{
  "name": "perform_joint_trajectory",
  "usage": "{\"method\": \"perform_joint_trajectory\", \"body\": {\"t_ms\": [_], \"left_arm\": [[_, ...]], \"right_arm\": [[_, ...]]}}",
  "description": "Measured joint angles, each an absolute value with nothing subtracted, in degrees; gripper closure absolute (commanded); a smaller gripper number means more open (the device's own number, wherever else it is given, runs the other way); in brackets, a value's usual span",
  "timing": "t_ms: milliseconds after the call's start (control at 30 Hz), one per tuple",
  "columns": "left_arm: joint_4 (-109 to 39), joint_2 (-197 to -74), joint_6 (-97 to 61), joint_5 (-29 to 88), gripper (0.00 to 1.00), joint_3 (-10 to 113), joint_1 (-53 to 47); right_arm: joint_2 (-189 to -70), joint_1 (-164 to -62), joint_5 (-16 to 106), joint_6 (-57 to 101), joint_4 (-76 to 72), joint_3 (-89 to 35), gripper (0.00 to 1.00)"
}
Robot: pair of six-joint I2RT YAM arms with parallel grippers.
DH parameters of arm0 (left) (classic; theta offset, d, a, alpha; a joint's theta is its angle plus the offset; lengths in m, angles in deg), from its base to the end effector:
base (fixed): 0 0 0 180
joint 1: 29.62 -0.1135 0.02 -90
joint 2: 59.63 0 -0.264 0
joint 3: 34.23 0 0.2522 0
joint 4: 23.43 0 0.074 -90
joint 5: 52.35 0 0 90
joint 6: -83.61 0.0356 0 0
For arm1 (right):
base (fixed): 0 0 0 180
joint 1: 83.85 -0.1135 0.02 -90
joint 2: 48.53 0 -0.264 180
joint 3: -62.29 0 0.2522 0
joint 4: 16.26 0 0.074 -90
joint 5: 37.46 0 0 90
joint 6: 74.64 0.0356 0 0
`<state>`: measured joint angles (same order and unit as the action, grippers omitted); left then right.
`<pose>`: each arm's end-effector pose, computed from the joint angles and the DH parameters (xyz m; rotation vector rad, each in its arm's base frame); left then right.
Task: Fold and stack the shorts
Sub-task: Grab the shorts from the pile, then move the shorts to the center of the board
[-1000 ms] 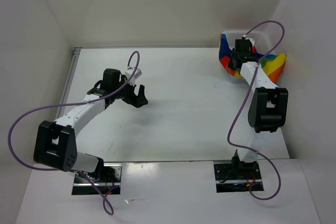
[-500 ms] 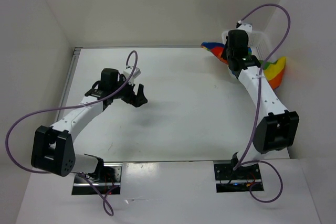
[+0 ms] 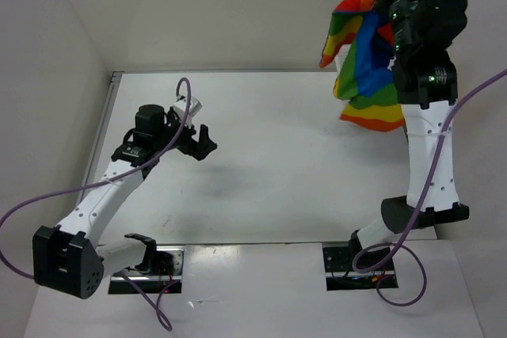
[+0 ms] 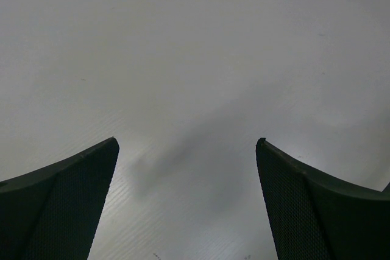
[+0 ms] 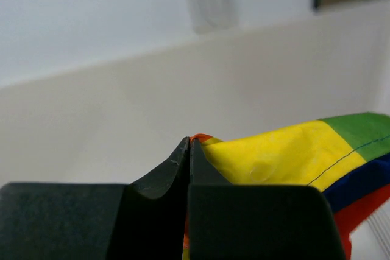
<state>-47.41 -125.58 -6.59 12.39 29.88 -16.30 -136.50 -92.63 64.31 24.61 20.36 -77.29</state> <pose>0.2496 -0.0747 0.3002 0.5091 1.9601 -0.5943 0.2703 0.0344 0.6032 0.1805 1.3035 0.1335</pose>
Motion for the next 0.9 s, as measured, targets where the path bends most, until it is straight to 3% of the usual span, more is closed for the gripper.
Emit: {"method": "perform_joint_trajectory", "body": {"t_ms": [167,333,367,400,433,467,667,900], "left_arm": [[-46.8,-122.7,-6.6,13.5,0.00,29.9,-21.1],[-45.5,-121.7,-6.6,14.1,0.00,29.9,-28.4],[-45.2,-121.6,-6.6,14.1,0.00,29.9,-29.7],[-44.9,-121.6,-6.6,14.0,0.00,29.9,-31.7],[-44.5,-121.6,-6.6,14.1,0.00,29.8,-33.1],[-44.3,-121.5,-6.6,14.1,0.00,29.8,-34.9],[-44.0,-119.4,-6.6,15.6,0.00,27.9,-37.2],[-44.6,-119.1,-6.6,15.7,0.00,23.8,-37.2]], "right_arm": [[-141.5,-93.1,50.3,29.4,17.7,-89.7,1.00],[-148.4,-98.7,42.4,32.9,16.8,-91.4,0.97],[-149.6,-99.8,42.4,32.8,17.0,-91.4,0.85],[-152.5,-103.3,43.3,31.1,18.2,-91.4,0.28],[-154.2,-105.3,43.5,30.7,18.7,-91.4,0.10],[-157.1,-109.4,43.9,29.5,19.6,-90.1,0.00],[-163.8,-117.2,44.8,25.3,24.3,-79.7,0.00],[-159.7,-115.6,55.8,18.2,25.0,-63.5,0.05]]}}
